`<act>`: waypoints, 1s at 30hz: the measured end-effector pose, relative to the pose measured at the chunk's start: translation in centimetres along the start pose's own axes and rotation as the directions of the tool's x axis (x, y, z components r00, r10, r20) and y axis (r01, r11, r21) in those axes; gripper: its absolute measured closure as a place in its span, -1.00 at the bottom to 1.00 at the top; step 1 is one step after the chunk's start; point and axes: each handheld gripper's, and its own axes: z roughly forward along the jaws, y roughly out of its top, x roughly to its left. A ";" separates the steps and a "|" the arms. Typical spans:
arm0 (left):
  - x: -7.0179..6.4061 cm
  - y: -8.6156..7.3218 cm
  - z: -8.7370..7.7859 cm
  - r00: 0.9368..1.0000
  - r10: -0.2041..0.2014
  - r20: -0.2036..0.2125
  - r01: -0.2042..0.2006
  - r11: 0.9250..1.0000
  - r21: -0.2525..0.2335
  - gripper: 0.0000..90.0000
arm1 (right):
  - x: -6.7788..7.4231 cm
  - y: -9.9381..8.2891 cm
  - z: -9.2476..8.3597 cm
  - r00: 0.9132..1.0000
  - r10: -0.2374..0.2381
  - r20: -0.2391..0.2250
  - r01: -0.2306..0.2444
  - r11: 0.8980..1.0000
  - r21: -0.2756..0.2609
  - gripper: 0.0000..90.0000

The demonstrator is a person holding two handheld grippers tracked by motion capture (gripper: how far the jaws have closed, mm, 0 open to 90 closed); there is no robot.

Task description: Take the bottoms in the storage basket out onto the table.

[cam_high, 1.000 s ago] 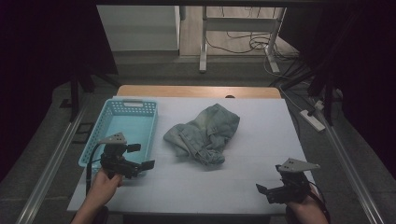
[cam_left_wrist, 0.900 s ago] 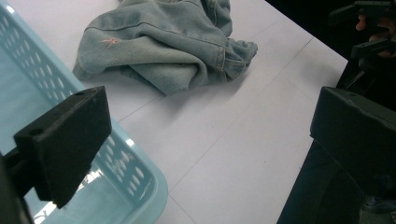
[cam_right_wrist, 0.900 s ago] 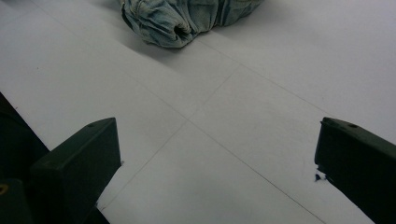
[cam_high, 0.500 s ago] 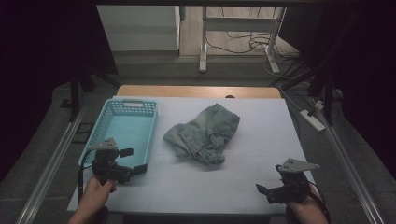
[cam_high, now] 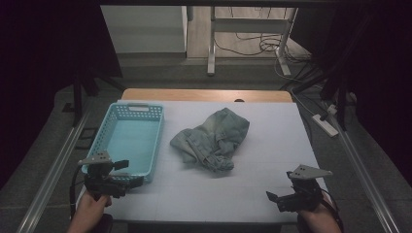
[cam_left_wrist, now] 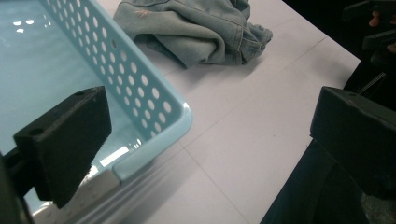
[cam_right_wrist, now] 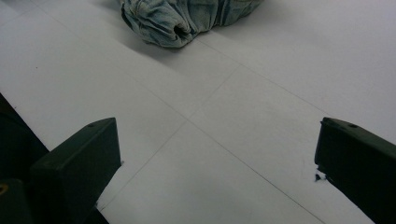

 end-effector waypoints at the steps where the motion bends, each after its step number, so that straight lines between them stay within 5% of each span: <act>1: 0.0 -0.1 -0.1 1.000 0.000 -0.002 0.000 1.000 0.001 -1.00 | 0.0 0.0 0.0 1.000 0.001 0.000 -0.001 1.000 0.000 -0.98; 30: 0.2 -3.7 -2.9 0.998 -0.046 -0.042 0.046 0.999 -0.003 -1.00 | 0.1 0.0 0.0 1.000 -0.002 0.002 0.002 1.000 -0.006 -0.98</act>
